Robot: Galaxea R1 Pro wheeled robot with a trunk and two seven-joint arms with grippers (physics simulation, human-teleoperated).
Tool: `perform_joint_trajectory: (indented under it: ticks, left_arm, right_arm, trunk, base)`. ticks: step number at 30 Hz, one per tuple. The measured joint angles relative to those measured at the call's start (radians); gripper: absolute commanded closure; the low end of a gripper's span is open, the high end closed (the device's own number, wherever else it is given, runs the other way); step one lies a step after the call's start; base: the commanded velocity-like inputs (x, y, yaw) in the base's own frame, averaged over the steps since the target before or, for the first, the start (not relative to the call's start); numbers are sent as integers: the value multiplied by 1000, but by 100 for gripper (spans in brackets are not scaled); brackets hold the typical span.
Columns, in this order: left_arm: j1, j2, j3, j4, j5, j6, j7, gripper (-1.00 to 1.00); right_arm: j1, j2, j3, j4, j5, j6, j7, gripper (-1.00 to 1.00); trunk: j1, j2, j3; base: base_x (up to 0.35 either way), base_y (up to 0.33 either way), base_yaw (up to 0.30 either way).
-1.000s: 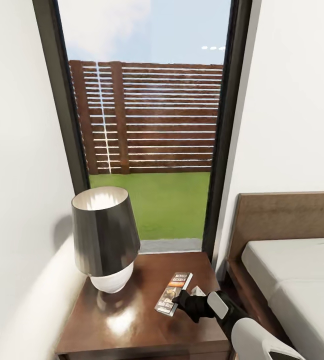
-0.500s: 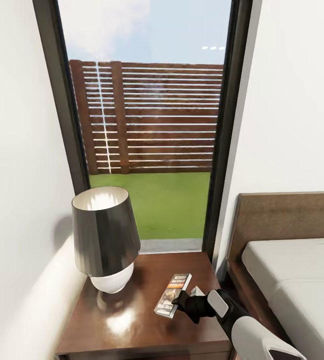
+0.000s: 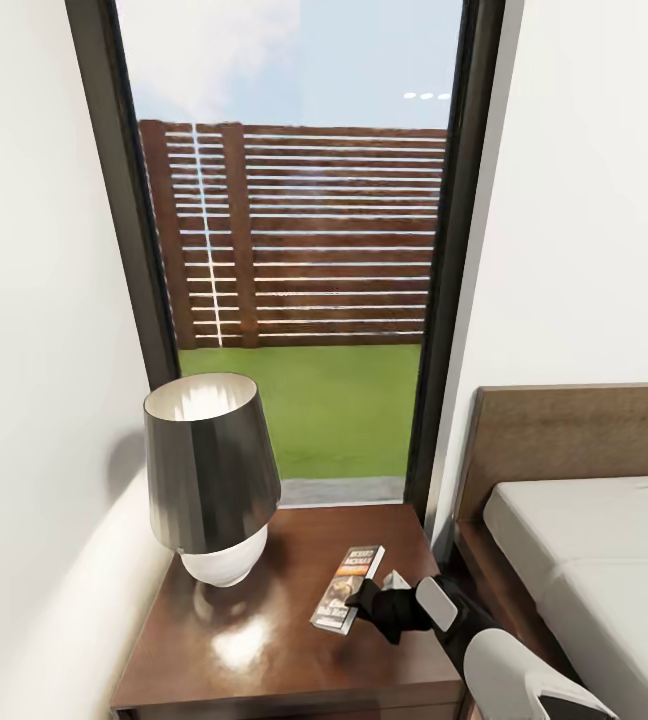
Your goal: In the bedroom, move the book from the bed onto either nightstand, and place the two sandals side by side next to the bed.
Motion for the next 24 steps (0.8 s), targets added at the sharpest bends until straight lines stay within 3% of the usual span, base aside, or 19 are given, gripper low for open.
perform_joint_trajectory:
  ticks: [24]
  left_arm:
    - [0, -4, 0, 1, 0, 0, 0, -100]
  right_arm:
    - [-18, -2, -2, 10, -5, 1, -87, 100]
  trunk:
    - [0, 0, 0]
  base:
    - [0, 0, 0]
